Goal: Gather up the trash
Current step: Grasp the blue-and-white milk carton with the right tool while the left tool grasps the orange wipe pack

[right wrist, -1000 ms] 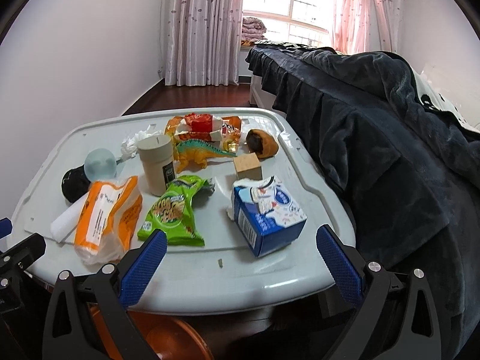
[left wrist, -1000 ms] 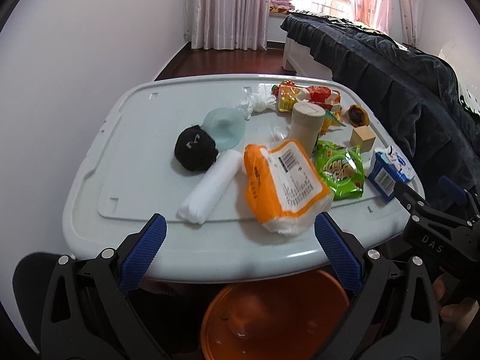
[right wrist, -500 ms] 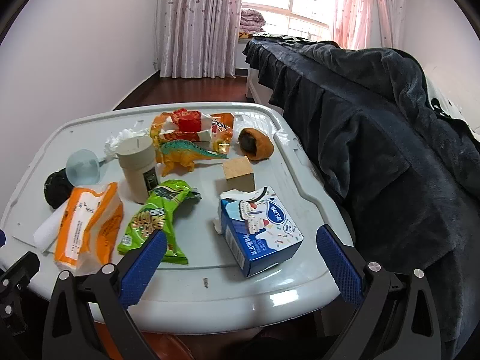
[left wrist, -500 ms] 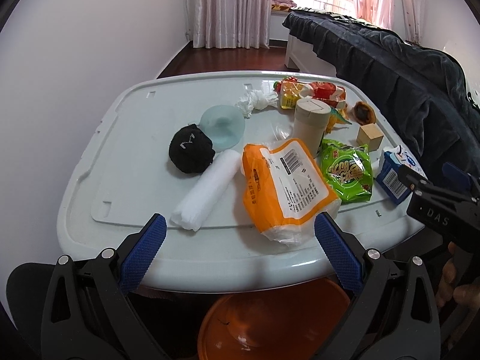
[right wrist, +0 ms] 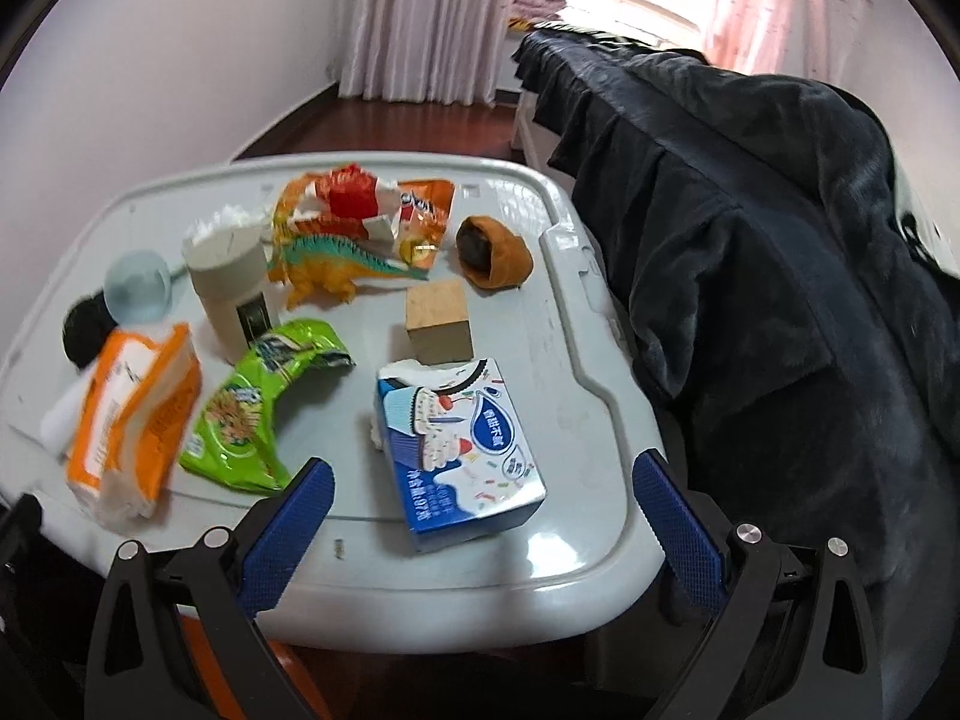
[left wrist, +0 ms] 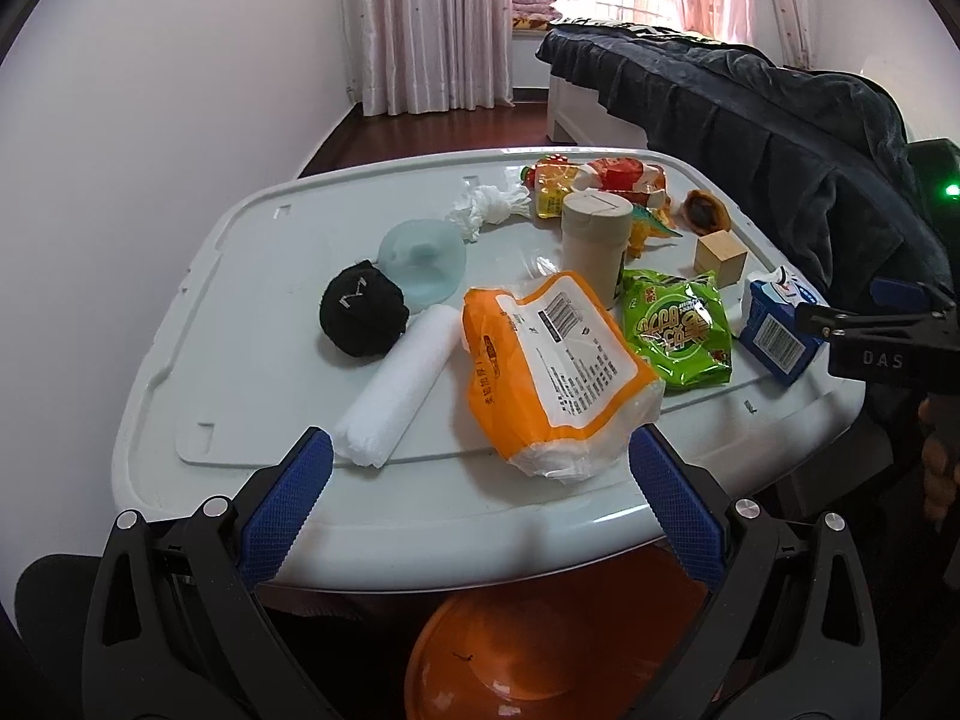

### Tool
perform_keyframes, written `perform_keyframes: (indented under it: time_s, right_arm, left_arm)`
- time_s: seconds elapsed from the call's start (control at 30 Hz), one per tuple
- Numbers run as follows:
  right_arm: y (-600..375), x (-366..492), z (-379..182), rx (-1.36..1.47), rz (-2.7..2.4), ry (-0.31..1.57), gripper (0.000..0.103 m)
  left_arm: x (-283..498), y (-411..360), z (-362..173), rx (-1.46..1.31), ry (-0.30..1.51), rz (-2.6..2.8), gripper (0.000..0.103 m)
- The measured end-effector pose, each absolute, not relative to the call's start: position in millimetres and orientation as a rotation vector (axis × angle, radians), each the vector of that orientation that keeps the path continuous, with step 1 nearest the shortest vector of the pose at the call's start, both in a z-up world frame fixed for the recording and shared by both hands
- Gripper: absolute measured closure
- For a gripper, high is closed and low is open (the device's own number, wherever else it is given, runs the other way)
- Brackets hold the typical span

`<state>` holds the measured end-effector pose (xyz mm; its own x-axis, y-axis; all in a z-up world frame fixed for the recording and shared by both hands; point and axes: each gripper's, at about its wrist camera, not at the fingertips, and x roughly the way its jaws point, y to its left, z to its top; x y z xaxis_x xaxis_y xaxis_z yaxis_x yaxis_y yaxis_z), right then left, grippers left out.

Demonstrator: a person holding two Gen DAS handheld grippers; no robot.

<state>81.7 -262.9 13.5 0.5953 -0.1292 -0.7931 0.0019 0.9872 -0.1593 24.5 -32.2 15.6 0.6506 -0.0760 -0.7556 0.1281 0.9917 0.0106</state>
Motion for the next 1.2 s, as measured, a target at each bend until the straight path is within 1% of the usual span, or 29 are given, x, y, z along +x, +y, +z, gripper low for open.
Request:
perform_keyframes:
  time_s: [0.13,0.3,0.4,0.43,0.47,0.5,0.53,0.57,0.7,0.8,0.97,1.2]
  right_arm:
    - [-257.2,100.2,2.4,-0.187,-0.046,0.979,0.005]
    - [-253.5,126.6,-26.0,-0.218,-0.03,1.071,0.005]
    - [-257.8,139.2,-44.6,-0.167,-0.013,1.147,0.006]
    - [-261.5,139.0,-45.2,-0.127,-0.005,1.142,0.006]
    - [-265.5,139.0,-45.5,-0.087,-0.002,1.144,0.014]
    - [-268.2,138.8,-45.6,-0.056,0.011,1.147,0.025]
    - [-271.9,136.9,-44.3,-0.025,0.016,1.143,0.031]
    - [-273.8,134.8,-42.5,-0.022,0.011,1.131,0.04]
    - [-274.6,127.7,-40.5,-0.024,0.031,1.115,0.047]
    - [-278.0,115.7,-28.7,0.007,0.045,1.064,0.048]
    - [-283.8,93.4,2.9,0.068,0.054,0.918,0.048]
    - [-297.7,83.1,14.5,0.144,0.075,0.88,0.048]
  left_arm:
    - [27.0,-25.7,10.9,0.037,0.869,-0.124,0.006]
    - [27.1,-17.0,8.7,0.024,0.866,-0.105,0.006]
    - [27.8,-11.5,7.8,0.001,0.87,-0.098,0.006]
    - [28.2,-10.5,7.8,-0.004,0.871,-0.097,0.006]
    - [28.6,-9.6,7.7,-0.008,0.873,-0.095,0.006]
    - [28.8,-9.1,7.6,-0.01,0.875,-0.092,0.006]
    - [28.9,-8.8,7.7,-0.01,0.876,-0.089,0.006]
    - [28.8,-8.7,7.6,-0.009,0.876,-0.086,0.006]
    - [27.8,-10.8,6.9,0.003,0.882,-0.082,0.006]
    - [23.9,-13.3,10.1,0.01,0.878,-0.087,0.006]
    - [28.5,-31.4,15.3,0.012,0.903,-0.096,0.006]
    - [87.1,-61.1,10.4,-0.136,1.046,-0.058,0.006]
